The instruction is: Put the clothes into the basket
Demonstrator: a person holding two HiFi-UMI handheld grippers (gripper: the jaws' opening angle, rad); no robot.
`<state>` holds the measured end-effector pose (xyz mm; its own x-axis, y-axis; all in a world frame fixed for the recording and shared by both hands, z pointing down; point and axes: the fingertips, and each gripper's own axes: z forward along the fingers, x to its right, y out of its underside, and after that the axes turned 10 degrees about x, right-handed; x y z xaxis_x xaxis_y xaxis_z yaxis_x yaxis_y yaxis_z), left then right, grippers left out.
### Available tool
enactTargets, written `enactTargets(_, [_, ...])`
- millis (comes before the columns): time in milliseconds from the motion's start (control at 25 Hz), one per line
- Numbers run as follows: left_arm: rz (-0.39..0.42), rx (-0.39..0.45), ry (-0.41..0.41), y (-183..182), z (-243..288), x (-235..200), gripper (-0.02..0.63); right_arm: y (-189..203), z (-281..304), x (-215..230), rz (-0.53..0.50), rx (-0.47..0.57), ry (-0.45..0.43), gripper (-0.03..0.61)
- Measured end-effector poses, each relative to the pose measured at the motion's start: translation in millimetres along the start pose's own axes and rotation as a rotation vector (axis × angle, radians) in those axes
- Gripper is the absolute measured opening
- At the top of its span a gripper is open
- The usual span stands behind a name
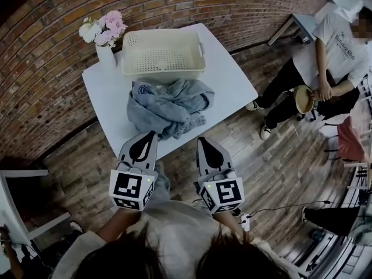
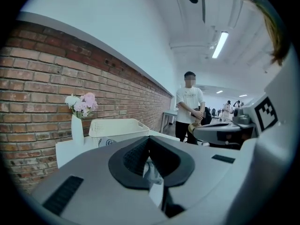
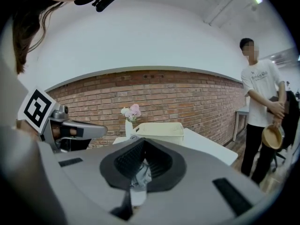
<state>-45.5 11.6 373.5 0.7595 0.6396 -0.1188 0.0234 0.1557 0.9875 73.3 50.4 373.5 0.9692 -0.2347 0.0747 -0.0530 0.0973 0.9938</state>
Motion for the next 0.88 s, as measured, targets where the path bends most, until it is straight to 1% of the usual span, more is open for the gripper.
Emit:
enactTargets(120, [-0.002,-0.032,0.019,5.7,15.7,-14.2,0.0,8.8,19.6,9.9,0.003,-0.025,0.015,0.006])
enactTargets(320, [-0.029,-0.095,0.033,21.4,32.2,-42.1,0.0,22.2,47.6,14.7,0.029,-0.063,-0.006,0.006])
enactTargets(480, [-0.058,-0.124,0.047,30.5,51.6,-60.5,0.0,29.4,62.5,24.8,0.029,-0.08,0.018,0.006])
enactTargets(640, [-0.067,-0.141,0.066,34.8,66.2,-68.8,0.0,37.9,70.0,31.2,0.034,-0.105,0.037,0.008])
enactTargets(800, [-0.11,-0.158,0.047,45.4,66.5,-76.6,0.002,48.0,74.5,33.2,0.043,-0.128,0.021,0.008])
enactTargets(880, [-0.121,-0.166,0.032,48.6,66.0,-79.8,0.016,50.5,77.3,36.3,0.05,-0.133,0.013,0.01])
